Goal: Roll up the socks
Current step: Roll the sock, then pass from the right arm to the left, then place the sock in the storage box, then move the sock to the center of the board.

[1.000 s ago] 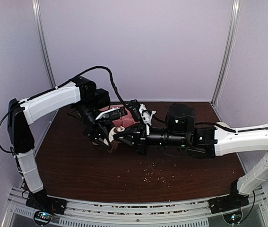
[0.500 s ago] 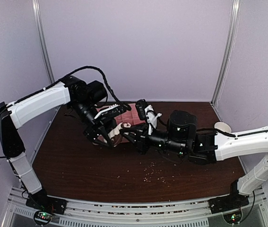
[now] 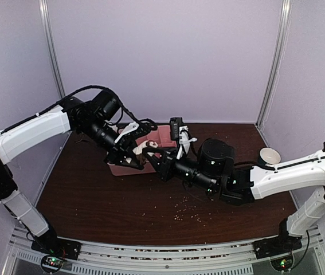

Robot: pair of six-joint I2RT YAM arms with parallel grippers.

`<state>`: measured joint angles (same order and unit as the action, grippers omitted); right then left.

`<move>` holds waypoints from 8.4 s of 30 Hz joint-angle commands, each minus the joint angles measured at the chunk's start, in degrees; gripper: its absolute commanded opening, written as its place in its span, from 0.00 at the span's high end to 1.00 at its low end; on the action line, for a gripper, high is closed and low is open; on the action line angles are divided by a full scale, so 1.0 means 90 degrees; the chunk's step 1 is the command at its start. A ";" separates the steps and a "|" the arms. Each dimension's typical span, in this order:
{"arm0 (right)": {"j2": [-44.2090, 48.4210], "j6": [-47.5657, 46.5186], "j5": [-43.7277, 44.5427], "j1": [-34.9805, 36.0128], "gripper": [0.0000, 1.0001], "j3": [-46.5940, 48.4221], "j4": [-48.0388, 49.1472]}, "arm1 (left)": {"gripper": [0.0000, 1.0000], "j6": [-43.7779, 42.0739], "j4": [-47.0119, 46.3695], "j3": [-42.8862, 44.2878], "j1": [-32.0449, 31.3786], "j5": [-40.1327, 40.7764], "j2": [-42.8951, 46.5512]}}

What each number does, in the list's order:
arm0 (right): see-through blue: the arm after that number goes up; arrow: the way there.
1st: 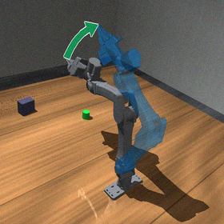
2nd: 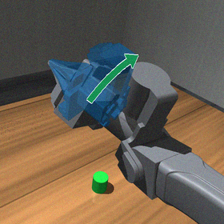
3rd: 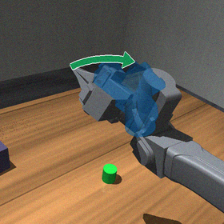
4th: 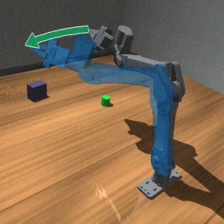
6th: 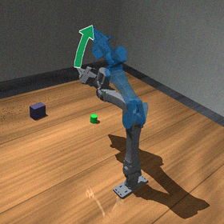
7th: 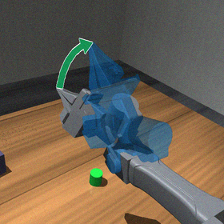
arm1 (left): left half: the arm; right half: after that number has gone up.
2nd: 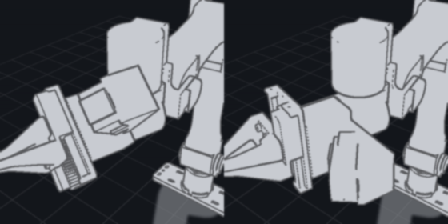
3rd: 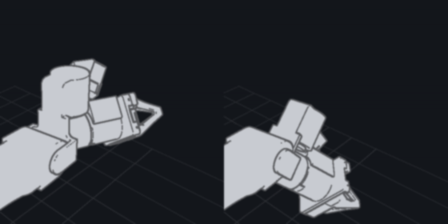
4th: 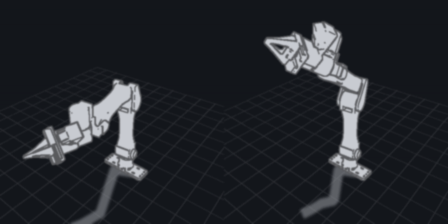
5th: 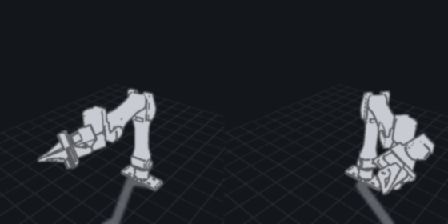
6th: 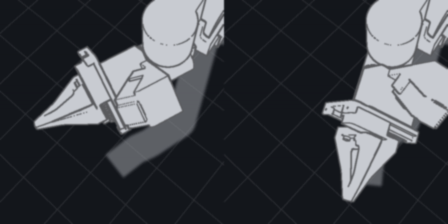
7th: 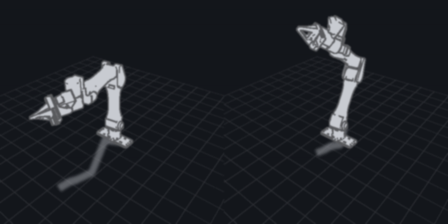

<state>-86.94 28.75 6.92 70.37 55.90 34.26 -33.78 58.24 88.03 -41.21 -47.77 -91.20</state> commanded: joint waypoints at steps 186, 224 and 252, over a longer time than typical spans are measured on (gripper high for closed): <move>0.0242 0.1640 0.0981 -0.1167 0.64 -0.3187 0.1630 | 0.37 0.4409 -0.0601 0.5806 0.1362 0.4428 -0.5974; -0.3095 0.0670 0.0931 -0.3961 0.78 0.2172 -0.6374 | 0.02 0.1734 -0.0809 -0.0753 0.1915 0.4738 -0.0079; -0.0759 -0.0440 0.1802 -0.1911 0.52 0.0297 -0.6429 | 0.02 0.1287 0.0394 -0.0693 0.1916 0.3491 0.0752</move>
<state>-95.66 24.93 16.05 50.00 55.92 -23.83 -21.17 61.80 82.85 -23.83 -16.69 -86.19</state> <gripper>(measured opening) 0.399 0.979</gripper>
